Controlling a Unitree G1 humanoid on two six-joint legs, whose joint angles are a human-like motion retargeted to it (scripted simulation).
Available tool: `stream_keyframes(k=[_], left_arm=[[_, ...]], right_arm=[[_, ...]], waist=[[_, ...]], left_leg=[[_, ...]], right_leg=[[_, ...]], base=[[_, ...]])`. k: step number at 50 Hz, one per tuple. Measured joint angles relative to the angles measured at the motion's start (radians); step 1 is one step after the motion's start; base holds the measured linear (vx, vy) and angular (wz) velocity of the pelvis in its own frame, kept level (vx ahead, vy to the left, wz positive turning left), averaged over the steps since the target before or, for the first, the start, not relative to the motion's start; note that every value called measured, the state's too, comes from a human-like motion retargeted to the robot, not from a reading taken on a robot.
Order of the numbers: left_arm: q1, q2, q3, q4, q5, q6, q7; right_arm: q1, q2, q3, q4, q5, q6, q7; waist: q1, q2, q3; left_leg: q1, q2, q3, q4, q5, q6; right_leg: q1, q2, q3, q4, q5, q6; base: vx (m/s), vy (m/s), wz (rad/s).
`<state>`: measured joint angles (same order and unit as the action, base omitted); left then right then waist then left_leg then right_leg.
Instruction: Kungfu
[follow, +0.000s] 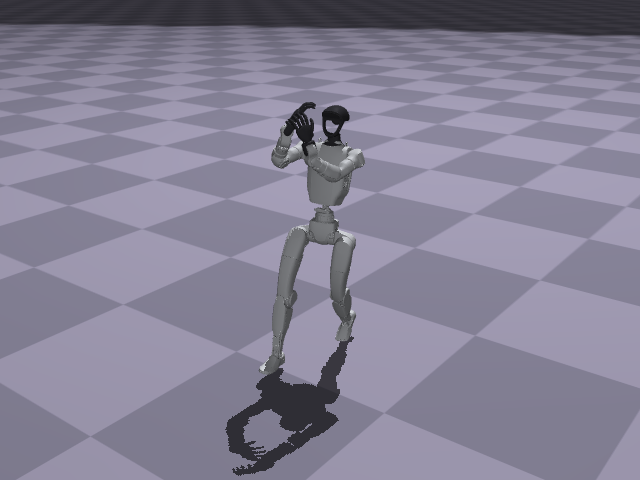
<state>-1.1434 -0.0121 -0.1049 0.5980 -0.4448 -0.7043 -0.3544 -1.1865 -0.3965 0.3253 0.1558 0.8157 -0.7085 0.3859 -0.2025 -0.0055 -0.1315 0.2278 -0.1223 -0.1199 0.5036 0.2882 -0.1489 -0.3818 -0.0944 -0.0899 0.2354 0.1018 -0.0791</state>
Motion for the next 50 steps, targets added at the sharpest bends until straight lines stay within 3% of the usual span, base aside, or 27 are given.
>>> stream_keyframes(k=[2, 3, 5, 7, 10, 15, 20, 23, 25, 28, 30, 32, 37, 39, 42, 46, 50], left_arm=[[0.045, 0.04, -0.02, 0.047, -0.014, 0.029, -0.014], [0.072, 0.065, -0.024, 0.081, 0.001, 0.052, -0.028], [0.15, 0.124, 0.0, 0.177, 0.111, 0.112, -0.061], [0.282, 0.149, 0.029, 0.291, 0.301, 0.161, -0.08], [0.471, 0.22, 0.06, 0.412, 0.539, 0.134, -0.087], [0.801, 0.335, 0.162, 0.527, 0.786, 0.119, -0.004], [1.191, 0.4, 0.246, 0.538, 0.802, 0.184, -0.025], [1.397, 0.442, 0.27, 0.501, 0.803, 0.246, -0.087], [1.503, 0.453, 0.277, 0.481, 0.806, 0.282, -0.128], [1.592, 0.454, 0.25, 0.435, 0.808, 0.318, -0.222], [1.623, 0.456, 0.215, 0.388, 0.824, 0.34, -0.307], [1.65, 0.447, 0.201, 0.345, 0.888, 0.363, -0.405], [1.707, 0.406, 0.16, 0.274, 1.006, 0.368, -0.557], [1.72, 0.4, 0.141, 0.261, 1.013, 0.358, -0.578], [1.719, 0.392, 0.137, 0.262, 1.049, 0.354, -0.596], [1.674, 0.411, 0.195, 0.273, 1.18, 0.359, -0.571], [1.532, 0.489, 0.288, 0.277, 1.233, 0.431, -0.558]], right_arm=[[0.034, 0.013, -0.006, 0.012, -0.026, 0.005, -0.01], [0.055, 0.017, -0.009, 0.025, -0.036, 0.006, -0.026], [0.127, 0.047, -0.032, 0.042, -0.045, 0.02, -0.025], [0.272, 0.062, -0.072, 0.062, -0.046, 0.051, -0.002], [0.482, 0.041, -0.121, 0.083, -0.047, 0.079, 0.043], [0.824, 0.003, -0.206, 0.195, -0.14, 0.103, 0.137], [1.229, -0.008, -0.321, 0.426, -0.453, 0.112, 0.19], [1.381, 0.002, -0.351, 0.599, -0.705, 0.077, 0.165], [1.463, 0.01, -0.381, 0.692, -0.886, 0.088, 0.108], [1.54, 0.05, -0.426, 0.774, -1.135, 0.145, 0.047], [1.565, 0.063, -0.432, 0.802, -1.198, 0.188, 0.092], [1.595, 0.09, -0.437, 0.822, -1.212, 0.233, 0.199], [1.641, 0.173, -0.404, 0.824, -1.156, 0.354, 0.429], [1.654, 0.201, -0.39, 0.801, -1.148, 0.367, 0.456], [1.666, 0.217, -0.379, 0.757, -1.214, 0.333, 0.429], [1.668, 0.19, -0.372, 0.75, -1.381, 0.278, 0.31], [1.669, 0.19, -0.39, 0.824, -1.497, 0.267, 0.175]], waist=[[0.037, -0.038, 0.06], [0.035, -0.047, 0.079], [0.03, -0.074, 0.089], [0.027, -0.065, 0.044], [0.091, -0.073, 0.044], [0.239, -0.054, 0.156], [0.345, -0.036, 0.215], [0.357, -0.07, 0.253], [0.363, -0.097, 0.269], [0.328, -0.093, 0.294], [0.292, -0.117, 0.308], [0.268, -0.143, 0.306], [0.221, -0.162, 0.218], [0.194, -0.162, 0.177], [0.174, -0.164, 0.126], [0.102, -0.17, 0.088], [0.062, -0.187, 0.077]], left_leg=[[-0.094, 0.005, 0.107, 0.26, 0.146, -0.004], [-0.157, 0.064, 0.19, 0.4, 0.21, 0.045], [-0.311, 0.119, 0.281, 0.653, 0.123, 0.111], [-0.5, 0.164, 0.305, 0.821, -0.028, 0.149], [-0.75, 0.122, 0.337, 0.881, -0.071, 0.116], [-0.972, 0.133, 0.352, 0.506, -0.032, 0.076], [-0.957, 0.2, 0.277, -0.241, 0.148, 0.042], [-0.983, 0.19, 0.21, -0.477, -0.09, 0.047], [-1.013, 0.215, 0.238, -0.495, -0.246, 0.006], [-1.083, 0.267, 0.259, -0.284, -0.205, 0.01], [-1.147, 0.231, 0.253, -0.053, -0.205, 0.056], [-1.179, 0.186, 0.264, 0.178, -0.174, 0.064], [-1.199, 0.244, 0.394, 0.743, -0.253, 0.124], [-1.193, 0.245, 0.393, 0.934, -0.268, 0.118], [-1.153, 0.23, 0.397, 1.14, -0.295, 0.102], [-1.098, 0.144, 0.364, 1.296, -0.305, 0.065], [-1.05, 0.119, 0.347, 1.293, -0.357, 0.062]], right_leg=[[0.054, -0.026, 0.014, 0.07, -0.069, 0.009], [0.095, -0.045, -0.038, 0.088, -0.101, -0.003], [0.169, -0.053, -0.066, 0.092, -0.145, -0.023], [0.195, -0.017, -0.049, 0.065, -0.144, -0.032], [0.249, 0.041, 0.033, 0.017, -0.139, -0.068], [0.378, 0.133, 0.119, -0.018, -0.152, -0.125], [0.501, 0.227, 0.261, -0.007, -0.2, -0.177], [0.551, 0.206, 0.254, 0.004, -0.207, -0.177], [0.536, 0.188, 0.225, 0.05, -0.193, -0.162], [0.511, 0.208, 0.171, 0.072, -0.203, -0.181], [0.505, 0.18, 0.165, 0.056, -0.267, -0.183], [0.486, 0.167, 0.165, 0.069, -0.298, -0.183], [0.403, 0.155, 0.139, 0.056, -0.313, -0.183], [0.368, 0.159, 0.13, 0.039, -0.315, -0.183], [0.314, 0.15, 0.122, 0.014, -0.314, -0.183], [0.262, 0.142, 0.127, -0.002, -0.329, -0.183], [0.248, 0.13, 0.123, -0.011, -0.347, -0.153]], base=[[0.35, -0.57, -0.7], [0.27, -0.44, -0.13], [0.39, -0.47, 0.04], [0.64, -0.66, -0.02], [0.32, -0.39, -0.87], [0.25, -0.31, -1.66], [0.38, -0.23, -1.59], [0.29, -0.26, -0.97], [0.23, -0.32, -0.66], [0.01, -0.23, 0.08], [-0.18, -0.13, 0.67], [0.02, -0.19, 0.67], [0.19, -0.18, 0.57], [0.13, -0.24, 0.71], [0.06, -0.23, 0.47], [0.02, -0.23, 0.79], [0.07, -0.27, 0.64]])
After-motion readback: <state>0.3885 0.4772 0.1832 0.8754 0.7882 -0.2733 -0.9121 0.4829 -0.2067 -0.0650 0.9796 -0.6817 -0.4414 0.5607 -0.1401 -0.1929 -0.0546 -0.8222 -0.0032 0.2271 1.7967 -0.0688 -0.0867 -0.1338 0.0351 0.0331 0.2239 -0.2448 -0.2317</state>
